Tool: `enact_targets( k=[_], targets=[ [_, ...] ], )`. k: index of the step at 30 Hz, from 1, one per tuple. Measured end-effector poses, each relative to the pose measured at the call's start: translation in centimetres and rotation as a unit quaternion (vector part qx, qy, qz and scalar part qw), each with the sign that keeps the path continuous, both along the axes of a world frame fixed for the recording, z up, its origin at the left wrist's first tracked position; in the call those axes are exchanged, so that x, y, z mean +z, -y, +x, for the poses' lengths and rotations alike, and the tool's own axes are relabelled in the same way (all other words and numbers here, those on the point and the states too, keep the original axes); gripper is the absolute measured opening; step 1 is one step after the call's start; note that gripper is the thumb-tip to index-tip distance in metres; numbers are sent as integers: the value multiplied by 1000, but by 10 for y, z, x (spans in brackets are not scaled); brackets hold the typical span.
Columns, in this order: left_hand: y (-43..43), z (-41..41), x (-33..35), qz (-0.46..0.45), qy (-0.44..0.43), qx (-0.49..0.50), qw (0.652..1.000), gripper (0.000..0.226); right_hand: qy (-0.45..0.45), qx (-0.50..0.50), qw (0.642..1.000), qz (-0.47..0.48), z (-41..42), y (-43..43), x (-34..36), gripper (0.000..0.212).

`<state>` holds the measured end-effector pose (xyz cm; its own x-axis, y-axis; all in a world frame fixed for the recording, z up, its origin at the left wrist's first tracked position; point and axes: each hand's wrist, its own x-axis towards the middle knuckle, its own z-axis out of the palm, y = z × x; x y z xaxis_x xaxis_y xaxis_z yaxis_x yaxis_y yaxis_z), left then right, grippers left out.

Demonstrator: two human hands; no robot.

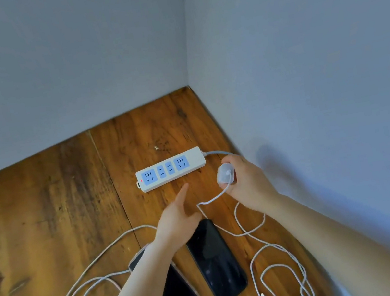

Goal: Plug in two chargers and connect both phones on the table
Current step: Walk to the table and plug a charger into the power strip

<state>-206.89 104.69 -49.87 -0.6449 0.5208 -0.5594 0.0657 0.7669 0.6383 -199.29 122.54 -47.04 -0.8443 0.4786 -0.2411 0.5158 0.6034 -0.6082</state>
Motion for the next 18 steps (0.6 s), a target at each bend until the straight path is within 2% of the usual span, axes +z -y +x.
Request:
enact_targets(
  k=[4, 6, 8, 10, 11, 15, 18],
  targets=[
    [-19, 1, 3, 34, -50, 20, 998, 9, -15, 4, 999, -35, -32, -4, 2, 50],
    [-20, 0, 1, 16, -84, 51, 995, 21, -11, -7, 999, -51, -47, -5, 2, 51],
    [-18, -3, -2, -8, -155, 65, 986, 24, -7, -25, 998, -66, -61, -4, 1, 53],
    [-18, -6, -7, -32, -230, 50, 971, 21, -2, -41, 996, -82, -76, -3, -2, 51],
    [-18, -8, -9, -50, -241, 28, 969, 25, 1, -51, 994, -100, -83, -2, -4, 49],
    [-20, -18, -15, -127, -222, -86, 963, 61, 15, -101, 979, -174, -106, 4, -11, 42],
    [-22, -24, -18, -169, -203, -116, 958, 67, 28, -138, 972, -187, -116, 6, -16, 34]
  ],
)
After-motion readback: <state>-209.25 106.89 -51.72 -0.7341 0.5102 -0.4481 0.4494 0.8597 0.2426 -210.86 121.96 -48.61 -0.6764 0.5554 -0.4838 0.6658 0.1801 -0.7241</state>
